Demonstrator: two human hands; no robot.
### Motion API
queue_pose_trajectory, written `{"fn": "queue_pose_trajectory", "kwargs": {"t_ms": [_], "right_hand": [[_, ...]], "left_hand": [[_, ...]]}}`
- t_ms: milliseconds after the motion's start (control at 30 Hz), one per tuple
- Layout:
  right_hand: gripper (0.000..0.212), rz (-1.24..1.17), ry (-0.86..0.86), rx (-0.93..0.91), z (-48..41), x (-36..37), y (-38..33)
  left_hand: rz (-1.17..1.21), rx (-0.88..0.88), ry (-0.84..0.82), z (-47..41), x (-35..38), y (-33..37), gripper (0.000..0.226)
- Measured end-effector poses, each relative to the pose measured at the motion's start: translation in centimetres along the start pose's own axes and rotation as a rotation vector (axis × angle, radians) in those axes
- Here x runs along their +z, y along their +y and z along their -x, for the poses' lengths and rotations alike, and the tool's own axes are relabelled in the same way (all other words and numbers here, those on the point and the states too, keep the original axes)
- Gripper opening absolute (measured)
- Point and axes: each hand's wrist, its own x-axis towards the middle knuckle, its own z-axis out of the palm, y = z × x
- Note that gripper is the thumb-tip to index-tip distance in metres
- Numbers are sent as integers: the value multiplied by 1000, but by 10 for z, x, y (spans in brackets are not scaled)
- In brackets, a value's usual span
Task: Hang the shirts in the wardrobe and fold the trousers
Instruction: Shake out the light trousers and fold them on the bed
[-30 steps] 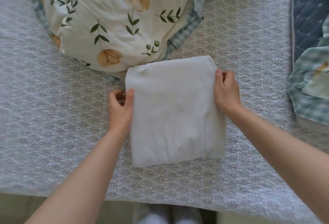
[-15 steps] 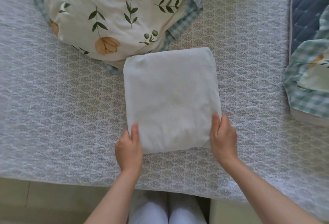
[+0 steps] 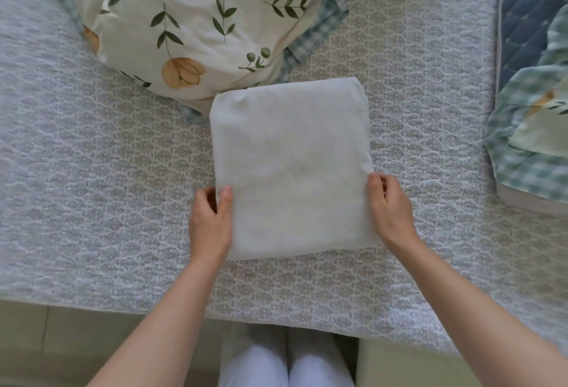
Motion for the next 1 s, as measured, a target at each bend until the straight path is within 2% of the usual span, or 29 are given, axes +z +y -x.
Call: {"fn": "queue_pose_trajectory", "kwargs": {"t_ms": [167,367,433,567,833,1000], "right_hand": [[53,-40,-102,49,-22,3,-37],[72,-138,-204,159,-34,6,-46],[68,-235,-259,217,-34,2,-49],[53,-365,-380,270,-28,-8,-53],[38,-323,-330,211,25,-19,-49],[50,-223,-386,135,74,-29,-74]], "left_hand": [[55,-88,-1,-17,5,24,53],[313,-216,-78,-20,8,35,44],[415,-254,-118,-18,8,37,41],[476,-242,-113,-6,8,35,37],[561,-254,-100,55,-20,12,41],[631,-306,-15,102,-59,2,34]]}}
